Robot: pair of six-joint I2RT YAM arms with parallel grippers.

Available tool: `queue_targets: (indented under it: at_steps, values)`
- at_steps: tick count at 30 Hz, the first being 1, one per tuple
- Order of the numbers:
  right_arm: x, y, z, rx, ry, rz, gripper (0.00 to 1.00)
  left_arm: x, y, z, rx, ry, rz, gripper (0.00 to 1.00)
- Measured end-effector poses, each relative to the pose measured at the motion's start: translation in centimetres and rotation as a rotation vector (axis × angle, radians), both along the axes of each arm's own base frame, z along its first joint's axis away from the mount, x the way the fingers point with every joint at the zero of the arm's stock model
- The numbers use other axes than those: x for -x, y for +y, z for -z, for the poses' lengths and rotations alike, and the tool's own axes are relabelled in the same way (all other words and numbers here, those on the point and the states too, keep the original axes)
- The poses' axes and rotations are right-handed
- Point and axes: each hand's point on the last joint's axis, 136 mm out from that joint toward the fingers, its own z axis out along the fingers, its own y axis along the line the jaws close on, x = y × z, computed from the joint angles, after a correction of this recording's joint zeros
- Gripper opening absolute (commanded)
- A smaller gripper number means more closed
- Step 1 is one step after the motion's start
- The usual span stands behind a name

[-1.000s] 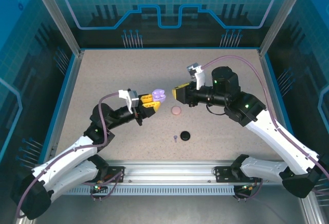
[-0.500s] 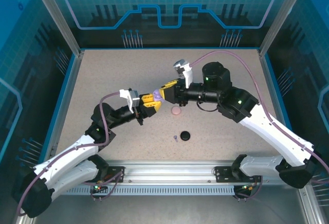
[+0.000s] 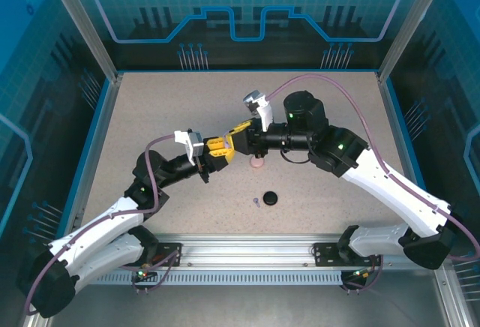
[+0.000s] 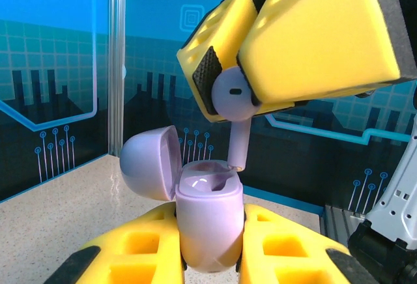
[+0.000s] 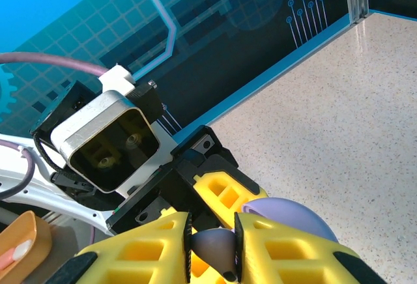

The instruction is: Insert the wireless bluetooth earbuds into the charging case

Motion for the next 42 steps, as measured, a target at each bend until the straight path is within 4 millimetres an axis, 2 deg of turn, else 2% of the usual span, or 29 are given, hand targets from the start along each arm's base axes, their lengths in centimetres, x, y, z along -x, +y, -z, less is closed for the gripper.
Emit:
queue_targets:
  at_steps: [27,34,42]
  values:
    - [-0.6,0.2,1.0,0.032,0.012,0.026,0.25,0.1,-0.1,0.0,0.000,0.000,0.003,0.13]
    - [-0.4,0.3,1.6,0.048,0.024,0.023,0.28,0.1,-0.1,0.0,0.000,0.000,0.003,0.13]
    - [-0.3,0.0,1.4,0.064,0.011,0.020,0.39,0.1,-0.1,0.0,0.000,0.000,0.003,0.13]
